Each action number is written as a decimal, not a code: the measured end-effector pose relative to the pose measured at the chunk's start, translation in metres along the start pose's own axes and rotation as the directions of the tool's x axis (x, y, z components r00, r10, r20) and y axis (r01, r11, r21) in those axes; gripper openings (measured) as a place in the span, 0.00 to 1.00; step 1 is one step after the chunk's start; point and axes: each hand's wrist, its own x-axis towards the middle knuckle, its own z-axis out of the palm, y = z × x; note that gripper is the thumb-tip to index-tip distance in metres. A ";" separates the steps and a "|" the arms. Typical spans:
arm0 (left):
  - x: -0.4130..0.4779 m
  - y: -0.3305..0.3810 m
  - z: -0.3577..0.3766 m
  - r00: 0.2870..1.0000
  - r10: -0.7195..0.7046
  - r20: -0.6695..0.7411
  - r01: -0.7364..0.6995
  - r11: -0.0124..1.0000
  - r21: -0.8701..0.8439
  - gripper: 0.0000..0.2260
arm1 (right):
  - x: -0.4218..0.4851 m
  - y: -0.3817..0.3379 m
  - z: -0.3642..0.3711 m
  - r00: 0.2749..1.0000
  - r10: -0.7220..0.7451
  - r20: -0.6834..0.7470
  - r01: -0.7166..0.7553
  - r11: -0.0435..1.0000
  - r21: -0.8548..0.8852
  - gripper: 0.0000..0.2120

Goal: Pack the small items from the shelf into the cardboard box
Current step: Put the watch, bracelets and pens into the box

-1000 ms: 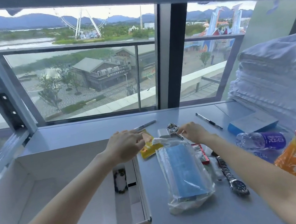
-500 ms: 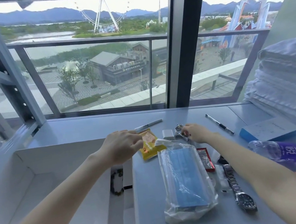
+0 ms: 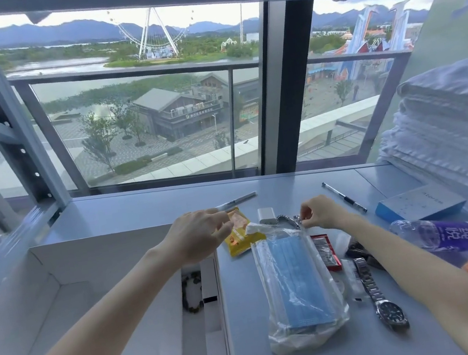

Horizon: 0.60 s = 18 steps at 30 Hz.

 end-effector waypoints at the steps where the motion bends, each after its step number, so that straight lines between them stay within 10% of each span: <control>1: -0.001 0.000 -0.001 1.000 -0.009 0.001 0.009 1.000 -0.011 0.16 | -0.004 -0.004 -0.006 0.999 -0.008 -0.044 0.010 0.998 0.060 0.06; 12: -0.044 -0.068 -0.039 0.962 -0.233 0.145 0.238 0.971 -0.013 0.21 | -0.054 -0.116 -0.091 0.932 -0.229 -0.279 0.342 0.809 0.478 0.05; 18: -0.073 -0.088 -0.037 0.985 -0.171 -0.008 0.170 0.977 0.128 0.14 | -0.066 -0.194 -0.090 0.907 -0.363 -0.213 0.415 0.685 0.599 0.06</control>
